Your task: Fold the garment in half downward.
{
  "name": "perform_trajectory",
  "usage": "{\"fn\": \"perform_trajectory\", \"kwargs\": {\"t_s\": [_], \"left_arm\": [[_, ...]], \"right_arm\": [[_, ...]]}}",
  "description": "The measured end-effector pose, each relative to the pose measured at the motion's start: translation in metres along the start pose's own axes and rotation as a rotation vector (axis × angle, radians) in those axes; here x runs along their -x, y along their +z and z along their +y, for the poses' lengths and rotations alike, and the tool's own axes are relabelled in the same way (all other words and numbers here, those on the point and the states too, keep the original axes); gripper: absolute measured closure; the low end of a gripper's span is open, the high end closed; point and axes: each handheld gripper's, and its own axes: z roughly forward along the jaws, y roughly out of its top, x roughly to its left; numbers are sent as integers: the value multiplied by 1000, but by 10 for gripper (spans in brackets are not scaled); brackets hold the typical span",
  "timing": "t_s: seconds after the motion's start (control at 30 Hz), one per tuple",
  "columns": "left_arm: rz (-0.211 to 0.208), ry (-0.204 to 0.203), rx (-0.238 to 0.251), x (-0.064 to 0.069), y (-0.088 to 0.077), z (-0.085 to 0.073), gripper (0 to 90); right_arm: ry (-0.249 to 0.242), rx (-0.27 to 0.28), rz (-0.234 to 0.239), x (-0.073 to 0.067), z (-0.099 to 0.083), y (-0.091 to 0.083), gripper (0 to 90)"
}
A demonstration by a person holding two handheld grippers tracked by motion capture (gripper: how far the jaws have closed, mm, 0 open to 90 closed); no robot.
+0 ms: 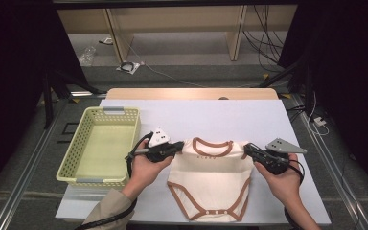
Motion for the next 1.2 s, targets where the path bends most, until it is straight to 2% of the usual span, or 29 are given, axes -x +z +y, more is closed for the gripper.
{"fn": "perform_trajectory", "kwargs": {"t_s": [1.2], "left_arm": [[-21,14,-39,4,-6,-14,869]], "right_arm": [[-15,-24,58,-7,-8,-8,852]]}}
